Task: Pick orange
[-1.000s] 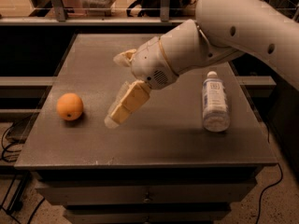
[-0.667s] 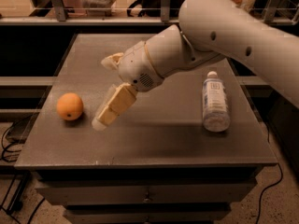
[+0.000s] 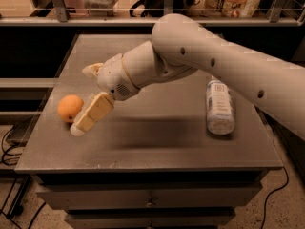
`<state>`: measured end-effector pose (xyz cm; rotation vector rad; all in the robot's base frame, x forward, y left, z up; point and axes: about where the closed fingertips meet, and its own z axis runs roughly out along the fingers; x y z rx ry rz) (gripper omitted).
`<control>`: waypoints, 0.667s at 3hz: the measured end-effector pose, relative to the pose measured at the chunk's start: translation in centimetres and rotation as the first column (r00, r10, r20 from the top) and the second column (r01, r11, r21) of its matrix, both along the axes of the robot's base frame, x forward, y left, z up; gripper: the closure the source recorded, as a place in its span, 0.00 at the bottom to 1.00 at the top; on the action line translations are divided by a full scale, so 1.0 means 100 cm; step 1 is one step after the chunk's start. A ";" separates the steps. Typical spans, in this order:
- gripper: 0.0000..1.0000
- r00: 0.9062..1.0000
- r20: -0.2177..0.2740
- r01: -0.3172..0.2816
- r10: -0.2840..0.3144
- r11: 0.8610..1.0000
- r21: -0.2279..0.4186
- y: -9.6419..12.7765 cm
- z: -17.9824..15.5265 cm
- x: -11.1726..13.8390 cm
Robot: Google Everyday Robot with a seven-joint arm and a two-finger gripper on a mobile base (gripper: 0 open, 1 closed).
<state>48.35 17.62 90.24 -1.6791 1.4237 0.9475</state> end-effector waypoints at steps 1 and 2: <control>0.00 1.000 -0.017 -0.021 0.021 1.000 0.019 0.025 -0.014 0.006; 0.00 0.999 -0.027 -0.037 0.038 0.999 0.037 0.044 -0.023 0.010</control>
Offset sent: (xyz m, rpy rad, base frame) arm 0.0182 0.0644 -0.0345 0.0572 0.0421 0.0491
